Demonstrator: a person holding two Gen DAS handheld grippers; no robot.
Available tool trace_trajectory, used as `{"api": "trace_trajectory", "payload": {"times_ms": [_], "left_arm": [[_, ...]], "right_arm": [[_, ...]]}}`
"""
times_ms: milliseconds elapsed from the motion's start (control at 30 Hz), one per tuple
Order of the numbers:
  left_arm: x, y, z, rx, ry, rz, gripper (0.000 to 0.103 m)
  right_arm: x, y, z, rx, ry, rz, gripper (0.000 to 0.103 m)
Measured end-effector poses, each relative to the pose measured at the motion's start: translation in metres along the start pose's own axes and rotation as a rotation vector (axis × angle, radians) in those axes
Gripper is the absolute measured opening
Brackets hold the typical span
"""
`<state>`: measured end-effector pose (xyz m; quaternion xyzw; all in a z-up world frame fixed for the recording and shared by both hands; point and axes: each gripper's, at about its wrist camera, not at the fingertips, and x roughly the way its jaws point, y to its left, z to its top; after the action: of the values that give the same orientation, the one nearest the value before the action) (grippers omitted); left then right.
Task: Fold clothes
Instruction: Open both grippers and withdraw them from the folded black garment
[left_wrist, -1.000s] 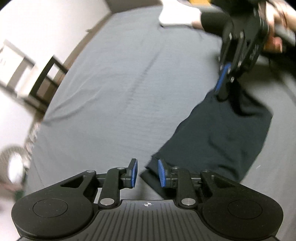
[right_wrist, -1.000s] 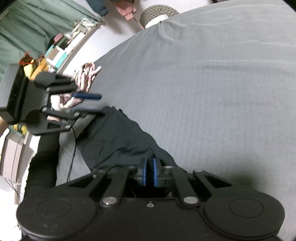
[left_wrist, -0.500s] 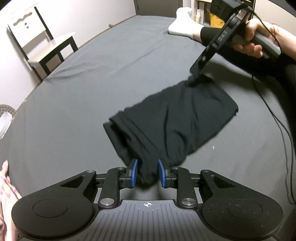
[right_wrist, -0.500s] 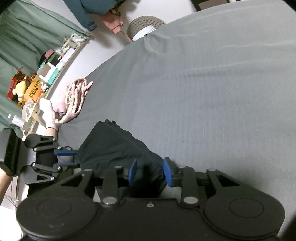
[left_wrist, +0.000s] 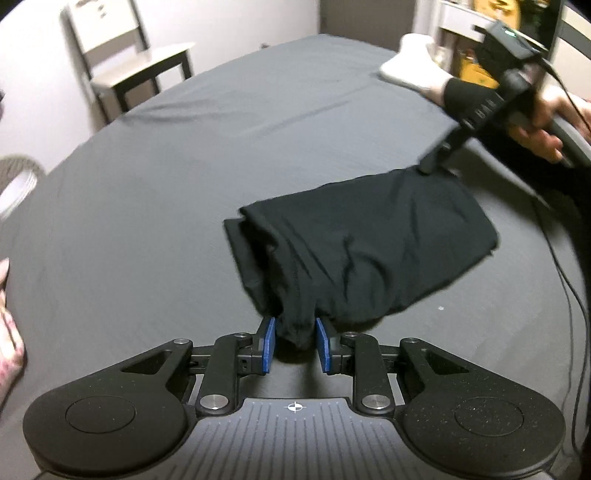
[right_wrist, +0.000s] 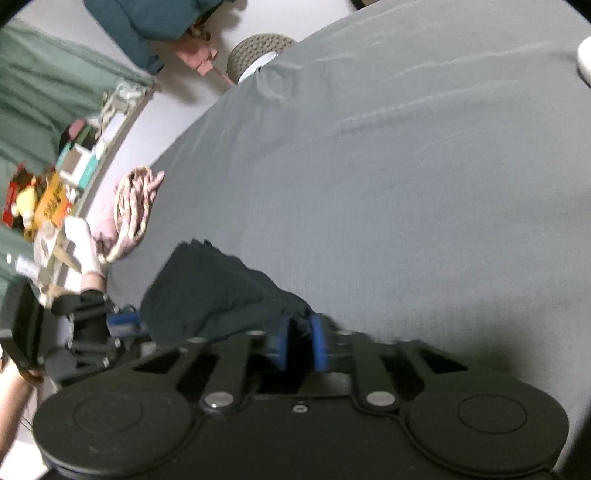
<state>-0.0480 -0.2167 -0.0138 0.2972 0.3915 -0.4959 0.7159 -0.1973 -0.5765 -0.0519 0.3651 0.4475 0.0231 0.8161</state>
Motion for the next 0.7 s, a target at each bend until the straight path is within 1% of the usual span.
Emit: {"api": "trace_trajectory", "payload": {"times_ms": [133,200,233,300,333,367,433,467,500,600,633,700], "left_arm": [[0.005,0.0,0.003,0.005,0.019,0.022,0.024],[0.007,-0.001,0.004,0.032,0.035,0.047,0.024],[0.008,-0.001,0.005,0.039,0.04,0.049,0.024],[0.009,0.002,0.007,0.026,0.074,0.008,0.025],[0.008,0.002,0.008,0.031,0.078,0.003,0.025],[0.007,0.001,0.008,0.045,0.078,0.017,0.025],[0.004,0.0,0.009,0.063,0.08,0.039,0.025],[0.001,0.001,0.008,0.062,0.079,0.043,0.025],[-0.002,0.002,0.007,0.054,0.069,0.044,0.025],[-0.017,0.0,0.006,0.054,0.001,0.08,0.025],[-0.023,-0.001,0.006,0.058,-0.026,0.095,0.025],[-0.035,-0.011,0.007,0.082,-0.102,0.094,0.025]], "right_arm": [[-0.001,0.0,-0.001,-0.016,-0.024,-0.032,0.006],[-0.001,-0.001,0.0,-0.013,-0.037,-0.046,0.006],[0.0,-0.001,0.0,-0.013,-0.043,-0.055,0.006],[0.002,-0.002,0.001,-0.015,-0.026,-0.042,0.007],[0.002,-0.001,0.001,-0.014,-0.025,-0.04,0.008],[0.002,-0.001,0.001,-0.014,-0.024,-0.039,0.008],[-0.002,0.0,0.001,-0.015,-0.037,-0.042,0.015],[-0.005,0.0,0.0,-0.018,-0.047,-0.041,0.02],[-0.008,0.001,0.0,-0.021,-0.058,-0.041,0.026],[-0.021,0.009,-0.004,-0.084,-0.112,-0.063,0.033],[-0.025,0.013,-0.006,-0.115,-0.128,-0.07,0.033],[-0.029,0.032,-0.015,-0.244,-0.155,-0.074,0.033]]}}
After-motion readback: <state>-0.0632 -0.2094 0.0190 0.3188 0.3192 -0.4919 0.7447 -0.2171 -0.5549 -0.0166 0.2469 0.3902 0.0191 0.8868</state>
